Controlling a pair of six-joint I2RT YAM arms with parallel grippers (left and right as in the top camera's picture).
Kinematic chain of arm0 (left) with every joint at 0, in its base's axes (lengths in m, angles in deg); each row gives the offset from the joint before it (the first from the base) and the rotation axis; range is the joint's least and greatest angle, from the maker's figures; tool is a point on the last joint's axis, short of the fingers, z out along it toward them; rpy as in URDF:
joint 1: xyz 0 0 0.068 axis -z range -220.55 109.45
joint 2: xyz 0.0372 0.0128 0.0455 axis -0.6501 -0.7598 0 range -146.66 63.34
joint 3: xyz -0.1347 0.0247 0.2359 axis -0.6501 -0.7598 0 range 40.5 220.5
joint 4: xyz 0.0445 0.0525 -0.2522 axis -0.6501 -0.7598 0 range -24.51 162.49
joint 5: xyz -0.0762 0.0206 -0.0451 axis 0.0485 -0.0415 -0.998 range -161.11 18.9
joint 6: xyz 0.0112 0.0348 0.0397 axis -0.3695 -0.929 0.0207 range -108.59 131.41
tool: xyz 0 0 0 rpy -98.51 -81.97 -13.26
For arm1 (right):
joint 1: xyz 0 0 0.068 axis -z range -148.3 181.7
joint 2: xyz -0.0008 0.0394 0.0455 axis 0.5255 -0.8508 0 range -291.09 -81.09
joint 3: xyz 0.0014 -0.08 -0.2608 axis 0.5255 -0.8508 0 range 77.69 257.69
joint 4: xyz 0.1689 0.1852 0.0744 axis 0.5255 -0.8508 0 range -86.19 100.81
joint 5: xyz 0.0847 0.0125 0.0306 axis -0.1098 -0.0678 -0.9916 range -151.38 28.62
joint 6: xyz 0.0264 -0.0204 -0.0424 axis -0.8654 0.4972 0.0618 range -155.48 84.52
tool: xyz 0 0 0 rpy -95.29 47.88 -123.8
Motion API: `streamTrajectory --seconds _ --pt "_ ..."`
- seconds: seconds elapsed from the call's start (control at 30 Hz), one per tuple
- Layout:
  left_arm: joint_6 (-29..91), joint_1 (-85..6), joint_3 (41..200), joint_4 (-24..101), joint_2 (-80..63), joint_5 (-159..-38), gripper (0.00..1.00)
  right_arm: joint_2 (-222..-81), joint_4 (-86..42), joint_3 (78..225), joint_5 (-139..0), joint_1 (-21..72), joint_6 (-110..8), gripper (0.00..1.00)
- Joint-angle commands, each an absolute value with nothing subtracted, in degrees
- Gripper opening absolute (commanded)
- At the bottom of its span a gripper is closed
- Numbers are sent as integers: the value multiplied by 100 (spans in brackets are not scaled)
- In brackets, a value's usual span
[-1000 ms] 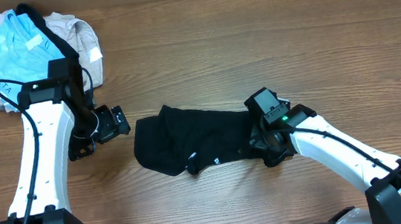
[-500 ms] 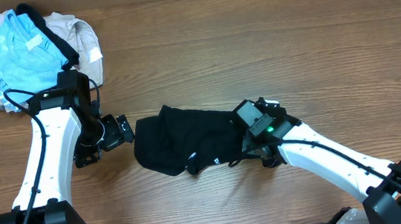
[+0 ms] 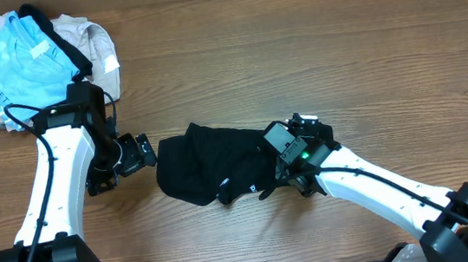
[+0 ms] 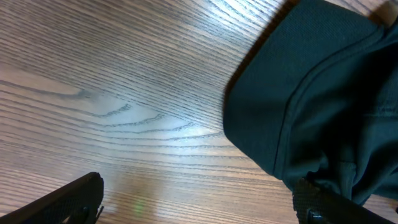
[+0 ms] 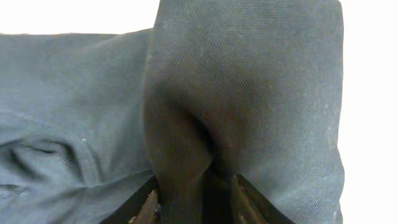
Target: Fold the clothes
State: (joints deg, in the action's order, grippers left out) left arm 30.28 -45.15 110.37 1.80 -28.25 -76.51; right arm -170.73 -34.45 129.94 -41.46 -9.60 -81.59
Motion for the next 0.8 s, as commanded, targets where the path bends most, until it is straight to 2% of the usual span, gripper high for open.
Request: streamTrajectory --seconds 0.0,0.03,0.1,0.23,0.33,0.4,0.5,0.53,0.57,0.6,0.67,0.7,0.77 --pt "2939 -4502 10999 162 -2740 -7713 100 -17099 -3589 13175 -4058 -981 -8207 39" --pt "2939 -4502 10999 165 -2740 -7713 100 -17099 -3779 13256 -4036 -981 -8233 40" --pt "2939 -4502 10997 167 -2740 -7713 100 -17086 -4229 13512 -3929 -979 -8506 49" --pt "2939 -4502 10999 186 -2740 -7713 100 -16990 -5044 14342 -3717 -975 -8694 57" --pt "2939 -4502 10999 186 -2740 -7713 100 -16877 -5436 15005 -3722 -975 -8651 77" --pt "2939 -4502 10999 182 -2740 -7713 99 -16807 -5685 15398 -3719 -966 -8651 100" --pt "2939 -4502 10997 182 -2740 -7713 100 -16713 -5921 15750 -3711 -870 -8648 100" --pt "2939 -4502 10999 182 -2740 -7713 100 -16682 -5960 15781 -3700 -804 -8651 96" --pt "2939 -4502 10999 182 -2740 -7713 100 -16658 -6011 15778 -3695 -704 -8651 88" --pt "2939 -4502 10999 182 -2740 -7713 100 -16658 -6072 15778 -3697 -592 -8651 73" --pt "2939 -4502 10999 175 -2740 -7713 100 -16671 -6196 15728 -3697 -293 -8651 51" --pt "2939 -4502 10999 165 -2740 -7713 100 -16671 -6218 15671 -3697 -122 -8651 44" --pt "2939 -4502 10999 145 -2740 -7713 100 -16671 -6192 15488 -3722 282 -8651 24"
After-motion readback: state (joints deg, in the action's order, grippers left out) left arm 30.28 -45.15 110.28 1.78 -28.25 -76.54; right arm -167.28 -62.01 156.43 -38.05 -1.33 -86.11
